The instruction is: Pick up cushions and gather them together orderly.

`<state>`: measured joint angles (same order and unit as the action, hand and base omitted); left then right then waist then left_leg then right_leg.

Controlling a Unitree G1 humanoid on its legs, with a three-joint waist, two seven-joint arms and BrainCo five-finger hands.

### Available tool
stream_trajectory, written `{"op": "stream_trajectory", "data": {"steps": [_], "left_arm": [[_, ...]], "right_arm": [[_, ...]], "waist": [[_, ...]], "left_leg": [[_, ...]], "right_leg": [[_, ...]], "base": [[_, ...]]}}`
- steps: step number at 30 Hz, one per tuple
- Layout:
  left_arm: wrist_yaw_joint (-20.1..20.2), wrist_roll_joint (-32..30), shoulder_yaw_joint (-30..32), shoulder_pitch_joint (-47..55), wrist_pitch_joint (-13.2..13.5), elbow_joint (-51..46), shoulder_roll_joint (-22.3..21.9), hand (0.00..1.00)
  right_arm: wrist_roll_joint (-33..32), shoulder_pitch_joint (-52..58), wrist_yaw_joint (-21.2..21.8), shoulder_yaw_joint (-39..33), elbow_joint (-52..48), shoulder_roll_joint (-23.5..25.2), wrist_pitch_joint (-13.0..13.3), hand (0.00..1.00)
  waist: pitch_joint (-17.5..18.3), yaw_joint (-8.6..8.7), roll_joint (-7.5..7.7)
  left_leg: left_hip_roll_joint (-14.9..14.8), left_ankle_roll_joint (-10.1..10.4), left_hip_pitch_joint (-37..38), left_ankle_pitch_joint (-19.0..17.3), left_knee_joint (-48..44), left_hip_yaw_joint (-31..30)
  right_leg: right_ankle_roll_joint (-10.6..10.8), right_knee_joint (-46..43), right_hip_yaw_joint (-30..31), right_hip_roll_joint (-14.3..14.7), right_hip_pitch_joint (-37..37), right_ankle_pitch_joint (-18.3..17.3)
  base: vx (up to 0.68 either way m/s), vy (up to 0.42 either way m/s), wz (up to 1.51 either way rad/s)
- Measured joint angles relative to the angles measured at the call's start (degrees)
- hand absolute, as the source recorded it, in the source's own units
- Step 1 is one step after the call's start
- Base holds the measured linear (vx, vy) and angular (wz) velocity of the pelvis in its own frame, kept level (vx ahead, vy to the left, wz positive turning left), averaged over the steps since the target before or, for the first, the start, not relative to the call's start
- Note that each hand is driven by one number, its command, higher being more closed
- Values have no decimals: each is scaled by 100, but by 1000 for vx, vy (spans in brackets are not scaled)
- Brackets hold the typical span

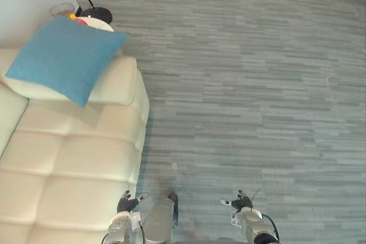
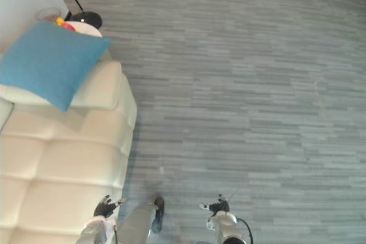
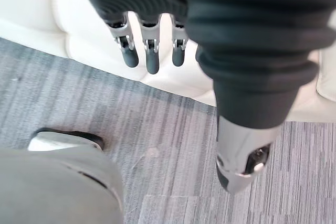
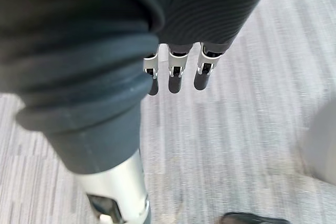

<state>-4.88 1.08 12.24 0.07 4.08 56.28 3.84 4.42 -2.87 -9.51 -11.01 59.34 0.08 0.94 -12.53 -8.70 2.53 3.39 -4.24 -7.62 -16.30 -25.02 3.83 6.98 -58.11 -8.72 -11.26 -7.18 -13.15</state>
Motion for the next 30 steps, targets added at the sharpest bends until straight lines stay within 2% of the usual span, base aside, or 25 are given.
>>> {"op": "stream_trajectory", "data": {"steps": [1,3,5,7,8,9,10,11,12,13,14,15,17,19,21,22,24,25,26,28,29,30], "left_arm": [[2,-2,-51,7,0,18,-16,0],[1,-12,-52,0,2,14,-67,0],[0,-44,-54,-10,10,10,-185,0],[-2,-96,-55,10,21,8,-210,0],[-2,-101,-48,37,24,7,-208,0],[-1,-100,-31,61,24,8,-204,0],[-18,-101,-20,115,22,12,-232,0],[-44,-104,30,188,33,40,-306,0],[-52,-104,77,147,31,38,-392,0],[-54,-103,188,124,25,36,-476,0],[-77,-100,291,169,23,20,-535,0],[-86,-85,286,180,32,-12,-515,0],[-97,-90,181,167,51,-88,-464,0],[-93,-93,123,169,71,-109,-463,0],[-78,-93,103,159,71,-179,-461,0],[-61,-93,54,144,74,-182,-435,0],[-37,-89,5,126,75,-171,-392,0],[-22,-95,8,86,72,-166,-307,0],[-2,-93,-27,78,84,-179,-261,0],[22,-95,-9,51,90,-165,-197,0],[21,-99,-21,54,87,-150,-208,0],[20,-106,-43,55,65,-99,-235,0]], "right_arm": [[-7,121,19,-5,-62,11,-6,0],[-2,156,14,-11,-223,-2,11,0],[-5,125,16,-24,-221,-1,15,0],[-6,99,14,-23,-217,4,19,0],[-3,109,5,-29,-211,-3,17,0],[-5,115,2,-56,-183,-20,13,0],[-5,140,6,-67,-187,-41,5,0],[-5,138,-4,-74,-160,-100,4,0],[-5,118,-10,-71,-166,-167,9,0],[-10,103,-12,-60,-172,-192,7,0],[-34,88,-24,-20,-179,-172,-3,0],[-56,48,-33,19,-176,-98,-10,0],[-75,34,-35,-5,-174,1,-6,0],[-115,-11,-37,-5,-172,5,10,0],[-117,-56,-52,-71,-173,-38,5,0],[-117,-42,-68,-122,-160,-59,5,0],[-116,-44,-68,-168,-72,-76,3,0],[-117,-61,-65,-168,35,-65,0,0],[-114,-31,-55,-160,50,-7,6,0],[-103,-48,-44,-164,58,33,5,0],[-102,-32,-44,-173,58,21,6,0],[-92,23,-33,-186,40,8,9,0]], "waist": [[4,27,2],[-12,93,-30],[-28,192,-62],[-12,224,-75],[13,240,-36],[56,244,-2],[150,255,-18],[270,263,-227],[309,325,-356],[316,307,-481],[270,259,-593],[241,216,-569],[218,211,-500],[214,203,-480],[200,200,-459],[185,199,-438],[173,169,-396],[210,73,-232],[229,28,-94],[227,-2,-11],[233,-14,-24],[237,-6,-40]], "left_leg": [[10,0,346,-6,116,-158],[-34,0,741,-7,407,-422],[-215,86,1220,-92,724,-711],[-362,193,1406,-238,858,-916],[-387,285,1502,-374,898,-1017],[-397,356,1610,-594,873,-1263],[-489,413,1683,-716,849,-1392],[-617,451,1468,-723,265,-1563],[-691,625,966,-593,-737,-1539],[-799,779,590,-372,-1493,-1437],[-1013,807,58,332,-2586,-1114],[-1265,785,-220,291,-3129,-816],[-1390,799,-545,45,-3220,-290],[-1347,768,-782,-91,-2489,61],[-1200,690,-1071,12,-1052,388],[-1124,674,-1122,308,-238,692],[-1070,547,-1091,907,399,1025],[-913,352,-883,1262,657,1317],[-808,242,-840,1140,624,1312],[-740,128,-832,780,228,1279],[-726,95,-759,658,107,1268],[-671,97,-563,462,65,1130]], "right_leg": [[-101,-175,-113,-18,-261,-96],[-233,249,-357,-18,-615,-235],[-227,1470,-503,115,-878,-238],[-193,2817,-272,310,-1032,93],[-238,3539,-57,355,-1093,420],[-236,3822,230,397,-1115,735],[-314,3679,306,505,-1111,1078],[-440,3489,-10,532,-1046,820],[-536,3469,-278,573,-941,711],[-624,3493,-412,629,-809,637],[-730,3633,-558,730,-477,485],[-802,3820,-638,793,-142,428],[-826,4279,-770,790,443,399],[-802,4675,-919,752,810,410],[-679,5051,-1112,714,1065,385],[-577,5183,-1264,669,1220,337],[-432,5253,-1354,614,1378,248],[-303,5310,-1324,467,1519,209],[-207,5366,-1299,395,1548,298],[-167,5143,-1238,284,1674,331],[-127,4759,-1223,211,1637,305],[-21,3791,-1195,36,1428,261]], "base": [[494,-7,77],[460,-80,75],[447,-165,78],[363,-214,60],[397,-302,79],[513,-432,86],[567,-436,95],[473,-360,92],[444,-321,87],[426,-312,69],[420,-284,49],[417,-220,41],[408,-194,33],[307,-95,30],[324,34,49],[317,84,58],[342,118,38],[431,136,16],[529,145,16],[416,134,26],[458,211,37],[366,172,51]]}}
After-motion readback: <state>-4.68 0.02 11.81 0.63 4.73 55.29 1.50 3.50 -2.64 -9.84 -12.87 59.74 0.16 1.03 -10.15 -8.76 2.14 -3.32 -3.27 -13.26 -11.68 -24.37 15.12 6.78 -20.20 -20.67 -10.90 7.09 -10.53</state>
